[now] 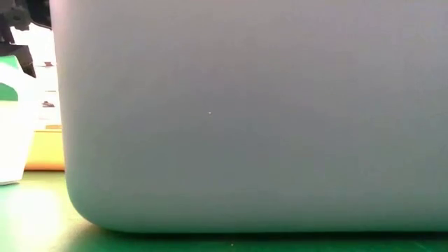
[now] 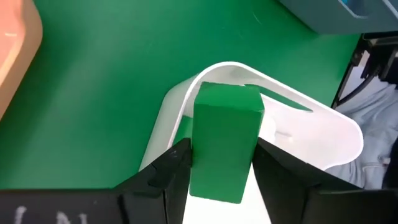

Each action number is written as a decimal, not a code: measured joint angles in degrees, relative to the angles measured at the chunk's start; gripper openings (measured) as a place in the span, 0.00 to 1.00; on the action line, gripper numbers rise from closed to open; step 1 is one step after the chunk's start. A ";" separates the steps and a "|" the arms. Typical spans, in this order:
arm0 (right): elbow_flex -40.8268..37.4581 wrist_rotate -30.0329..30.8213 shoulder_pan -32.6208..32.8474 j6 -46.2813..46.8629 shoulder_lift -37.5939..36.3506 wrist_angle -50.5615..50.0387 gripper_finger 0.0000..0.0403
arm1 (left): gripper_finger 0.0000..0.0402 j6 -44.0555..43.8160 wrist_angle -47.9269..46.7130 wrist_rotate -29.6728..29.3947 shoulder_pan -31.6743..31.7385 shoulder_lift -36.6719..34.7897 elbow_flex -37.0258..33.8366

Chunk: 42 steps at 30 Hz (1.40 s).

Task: Sort & place blocks by color
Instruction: Put the green block into the white bin, then put the red block into the gray bin

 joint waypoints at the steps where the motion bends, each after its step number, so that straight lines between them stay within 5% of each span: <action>1: 0.00 0.00 -0.01 0.00 0.00 0.00 0.61 | 0.44 -0.40 -0.05 0.01 0.00 0.00 0.00; 9: -0.01 0.00 -0.01 0.00 0.00 0.00 0.61 | 0.58 -0.56 0.23 0.04 -0.34 0.00 0.00; 20: -0.02 0.00 0.00 0.00 0.00 0.01 0.61 | 0.58 0.74 0.27 -0.50 -0.05 -3.52 1.33; 26: -0.02 0.00 0.00 0.00 0.00 -0.01 0.61 | 0.59 4.97 -2.44 -6.78 1.94 -8.57 1.36; 42: -0.02 0.00 -0.01 0.00 0.00 0.00 0.61 | 0.59 33.10 -7.74 -13.92 31.11 -18.66 1.36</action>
